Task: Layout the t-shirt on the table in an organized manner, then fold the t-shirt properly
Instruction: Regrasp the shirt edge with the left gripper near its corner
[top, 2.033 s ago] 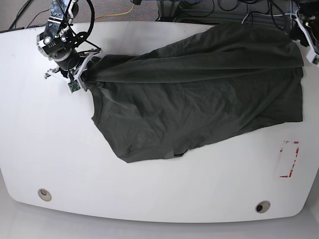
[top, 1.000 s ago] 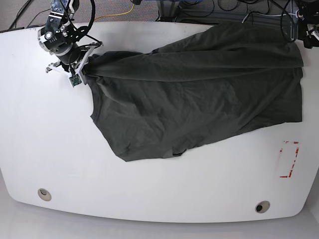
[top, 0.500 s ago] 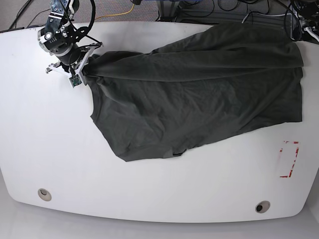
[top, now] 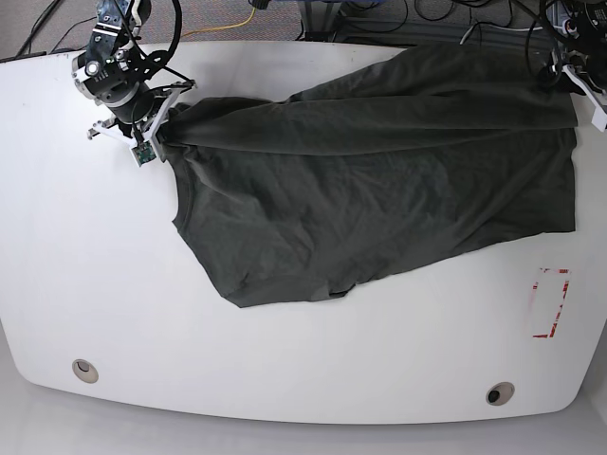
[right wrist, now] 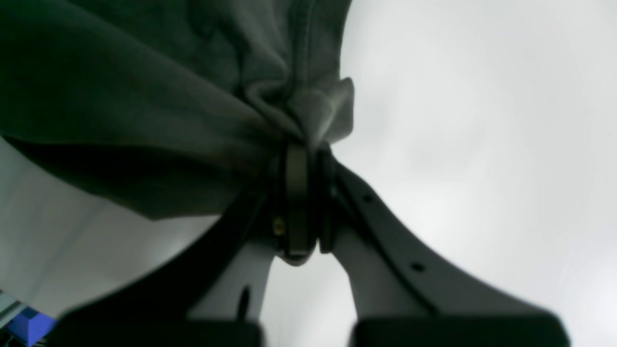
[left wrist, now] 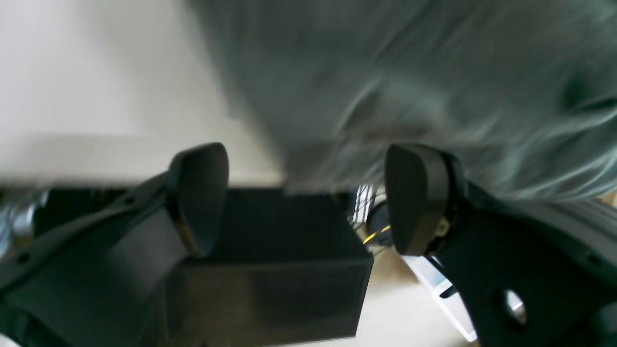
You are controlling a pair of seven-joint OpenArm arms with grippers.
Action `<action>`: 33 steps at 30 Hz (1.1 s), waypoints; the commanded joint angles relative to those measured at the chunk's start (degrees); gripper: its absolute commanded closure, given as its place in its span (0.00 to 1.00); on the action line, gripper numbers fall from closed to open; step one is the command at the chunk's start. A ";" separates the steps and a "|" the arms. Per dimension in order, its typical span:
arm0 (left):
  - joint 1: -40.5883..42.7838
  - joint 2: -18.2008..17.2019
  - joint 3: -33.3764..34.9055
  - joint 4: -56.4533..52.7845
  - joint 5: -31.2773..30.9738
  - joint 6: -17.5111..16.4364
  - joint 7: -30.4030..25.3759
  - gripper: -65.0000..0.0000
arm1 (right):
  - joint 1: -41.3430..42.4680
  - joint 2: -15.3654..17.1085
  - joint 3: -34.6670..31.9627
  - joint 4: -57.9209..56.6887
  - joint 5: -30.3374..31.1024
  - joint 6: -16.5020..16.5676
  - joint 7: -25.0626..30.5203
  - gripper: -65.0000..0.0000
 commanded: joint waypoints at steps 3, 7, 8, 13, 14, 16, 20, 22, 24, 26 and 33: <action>0.25 -1.33 2.23 0.73 -0.20 -0.08 -1.82 0.26 | 0.20 0.53 0.17 1.26 0.72 -0.10 1.03 0.97; 0.25 -1.33 4.34 0.73 -0.11 -0.08 -2.79 0.26 | 0.20 0.53 0.17 1.26 0.72 -0.10 1.03 0.97; 0.25 -1.33 4.43 0.73 -0.11 -0.08 -2.79 0.26 | 0.20 0.53 0.17 1.26 0.72 -0.10 1.03 0.97; 0.25 -1.24 4.52 0.64 -0.11 -0.08 -2.79 0.26 | 0.20 0.53 0.26 1.26 0.72 -0.10 1.03 0.97; 0.25 -1.24 4.52 0.64 -0.11 -0.08 -2.79 0.26 | 0.20 0.53 0.26 1.26 0.72 -0.10 1.03 0.97; 0.25 -1.24 4.52 0.64 -0.11 -0.08 -2.79 0.26 | 0.20 0.53 0.26 1.26 0.72 -0.10 1.03 0.97; 0.25 -1.24 5.40 0.64 -0.11 -0.08 -2.61 0.27 | 0.20 0.53 0.26 1.26 0.72 -0.10 1.03 0.97; 0.25 -1.24 6.72 0.64 -0.11 -0.08 -2.52 0.29 | 0.20 0.53 0.26 1.26 0.72 -0.10 1.03 0.97; 0.34 -1.24 7.68 0.64 -0.20 -0.08 -2.52 0.37 | 0.20 0.53 0.26 1.26 0.72 -0.10 1.03 0.97; 0.34 -1.24 8.91 0.64 -0.11 -0.08 -2.52 0.51 | 0.20 0.53 0.26 1.26 0.72 -0.10 1.03 0.97; 0.60 -1.24 13.40 0.64 -0.11 -0.08 -2.52 0.87 | 0.29 0.53 0.26 1.26 0.72 -0.10 1.03 0.97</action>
